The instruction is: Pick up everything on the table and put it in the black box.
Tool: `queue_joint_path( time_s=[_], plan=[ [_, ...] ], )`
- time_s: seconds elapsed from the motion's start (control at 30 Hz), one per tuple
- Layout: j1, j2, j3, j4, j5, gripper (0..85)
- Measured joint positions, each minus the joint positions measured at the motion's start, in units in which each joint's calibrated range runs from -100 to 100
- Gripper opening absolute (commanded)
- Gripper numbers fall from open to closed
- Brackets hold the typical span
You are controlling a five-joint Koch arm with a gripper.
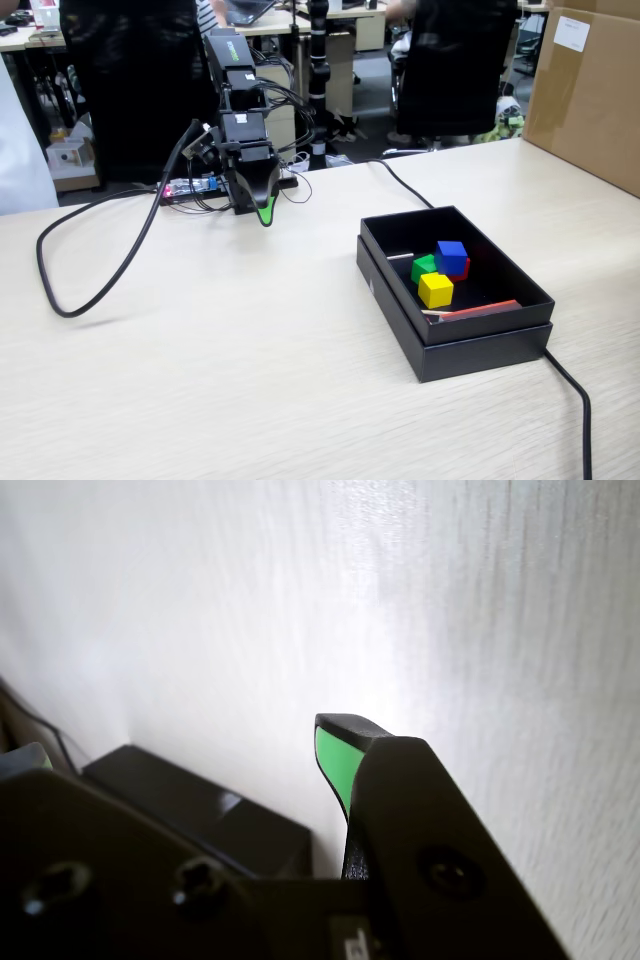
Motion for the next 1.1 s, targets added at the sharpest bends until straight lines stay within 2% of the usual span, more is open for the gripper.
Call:
queue_joint_path(
  time_s=[0.13, 0.37, 0.47, 0.63, 1.1],
  plan=[
    [-0.3, -2.6, -11.2, 8.4, -0.9, 52.3],
    [-0.3, -3.2, -26.8, 25.6, -5.7, 52.0],
    [-0.3, -3.2, -30.3, 32.1, -6.9, 52.0],
    [-0.1, -3.5, -33.8, 36.5, -7.2, 52.0],
    [0.1, -4.0, -34.4, 33.8, -7.4, 50.0]
  ],
)
